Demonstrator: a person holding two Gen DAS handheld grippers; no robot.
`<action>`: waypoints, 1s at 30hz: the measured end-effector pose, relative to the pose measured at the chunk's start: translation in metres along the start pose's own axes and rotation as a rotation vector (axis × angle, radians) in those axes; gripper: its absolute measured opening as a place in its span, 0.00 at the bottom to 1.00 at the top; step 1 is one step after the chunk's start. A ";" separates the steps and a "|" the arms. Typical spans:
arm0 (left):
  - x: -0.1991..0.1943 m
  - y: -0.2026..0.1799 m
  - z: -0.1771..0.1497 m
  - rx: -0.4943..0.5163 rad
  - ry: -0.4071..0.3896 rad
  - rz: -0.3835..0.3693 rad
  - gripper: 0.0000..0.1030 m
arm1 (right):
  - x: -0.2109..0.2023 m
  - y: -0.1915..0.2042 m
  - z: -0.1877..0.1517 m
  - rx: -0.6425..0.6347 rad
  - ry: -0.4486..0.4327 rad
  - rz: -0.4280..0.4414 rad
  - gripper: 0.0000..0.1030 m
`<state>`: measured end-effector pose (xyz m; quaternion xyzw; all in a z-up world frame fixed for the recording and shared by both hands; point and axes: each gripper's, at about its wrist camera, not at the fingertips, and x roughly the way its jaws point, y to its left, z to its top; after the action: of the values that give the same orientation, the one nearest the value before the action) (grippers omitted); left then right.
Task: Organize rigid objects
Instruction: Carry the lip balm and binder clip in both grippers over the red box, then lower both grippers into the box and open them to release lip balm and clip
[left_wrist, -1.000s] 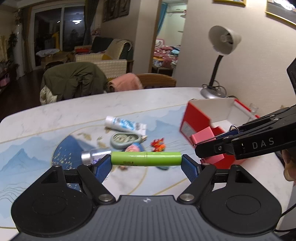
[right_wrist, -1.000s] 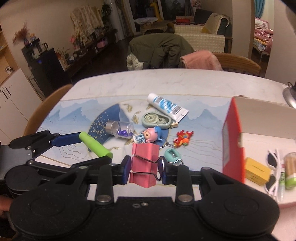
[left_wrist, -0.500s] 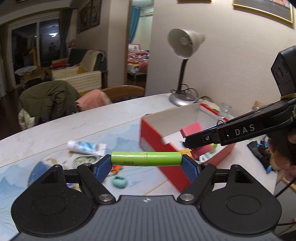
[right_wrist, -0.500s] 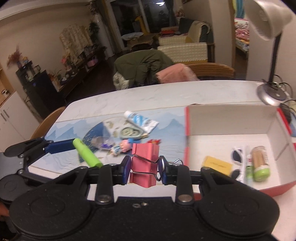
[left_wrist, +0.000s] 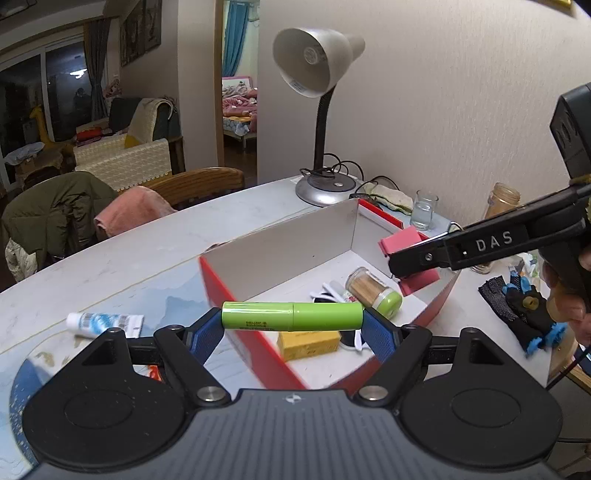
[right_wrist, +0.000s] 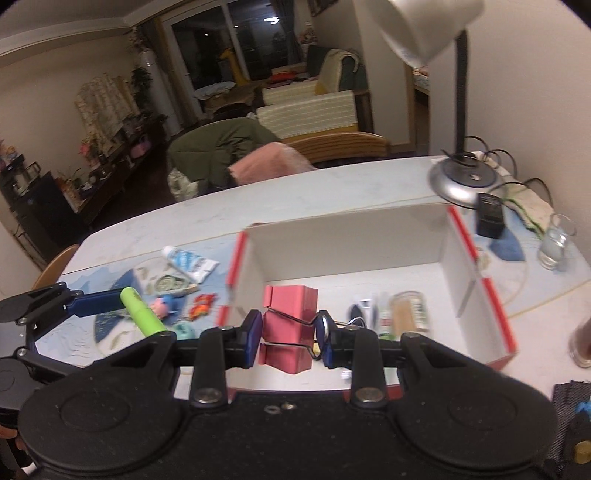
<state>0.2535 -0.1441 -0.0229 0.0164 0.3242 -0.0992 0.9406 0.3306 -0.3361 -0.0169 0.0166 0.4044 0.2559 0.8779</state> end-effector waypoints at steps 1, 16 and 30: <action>0.007 -0.003 0.003 0.002 0.003 0.000 0.79 | 0.000 -0.007 0.000 0.003 0.001 -0.005 0.30; 0.126 -0.033 0.034 0.069 0.141 0.059 0.79 | 0.045 -0.071 -0.003 -0.045 0.133 -0.010 0.30; 0.202 -0.025 0.047 0.043 0.332 0.111 0.79 | 0.093 -0.068 -0.011 -0.171 0.278 0.023 0.30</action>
<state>0.4329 -0.2091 -0.1090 0.0704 0.4716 -0.0501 0.8775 0.4032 -0.3544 -0.1054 -0.0892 0.4983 0.2994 0.8088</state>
